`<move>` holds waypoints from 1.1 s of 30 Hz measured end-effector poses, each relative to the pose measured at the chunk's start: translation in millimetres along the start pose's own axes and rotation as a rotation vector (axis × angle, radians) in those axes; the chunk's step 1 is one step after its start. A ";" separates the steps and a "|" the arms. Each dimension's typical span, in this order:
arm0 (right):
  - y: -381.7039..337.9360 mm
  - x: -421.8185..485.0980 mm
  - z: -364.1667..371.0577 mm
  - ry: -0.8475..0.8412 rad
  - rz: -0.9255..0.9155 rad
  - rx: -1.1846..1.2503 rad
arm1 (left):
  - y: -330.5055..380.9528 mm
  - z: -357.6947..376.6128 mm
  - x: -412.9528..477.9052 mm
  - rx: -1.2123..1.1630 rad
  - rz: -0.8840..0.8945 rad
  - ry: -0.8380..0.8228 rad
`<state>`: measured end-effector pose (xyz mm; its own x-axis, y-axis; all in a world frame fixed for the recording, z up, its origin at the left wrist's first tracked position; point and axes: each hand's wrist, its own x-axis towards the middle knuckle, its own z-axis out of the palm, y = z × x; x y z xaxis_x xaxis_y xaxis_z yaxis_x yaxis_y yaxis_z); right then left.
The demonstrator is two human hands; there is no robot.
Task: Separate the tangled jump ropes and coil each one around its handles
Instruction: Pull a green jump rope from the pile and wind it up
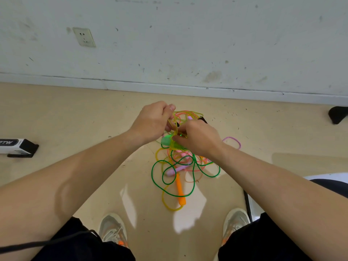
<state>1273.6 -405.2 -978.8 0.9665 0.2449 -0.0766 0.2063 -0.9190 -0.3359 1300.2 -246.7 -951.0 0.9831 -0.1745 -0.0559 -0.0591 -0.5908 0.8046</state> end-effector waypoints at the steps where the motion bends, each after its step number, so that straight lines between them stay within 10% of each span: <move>1: -0.1 -0.4 0.4 0.000 -0.002 -0.008 | 0.7 -1.1 -0.1 -0.016 0.001 -0.002; 14: 0.0 -4.5 11.6 0.073 -0.104 0.120 | -5.1 -6.1 1.9 -0.367 -0.196 -0.063; 33: 0.2 8.6 2.5 -0.008 -0.129 0.540 | -2.1 -5.7 2.0 -0.063 -0.040 -0.049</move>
<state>1281.5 -402.5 -981.9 0.9370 0.3493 -0.0095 0.2130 -0.5927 -0.7767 1303.3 -241.3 -949.4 0.9746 -0.1914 -0.1163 -0.0076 -0.5475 0.8368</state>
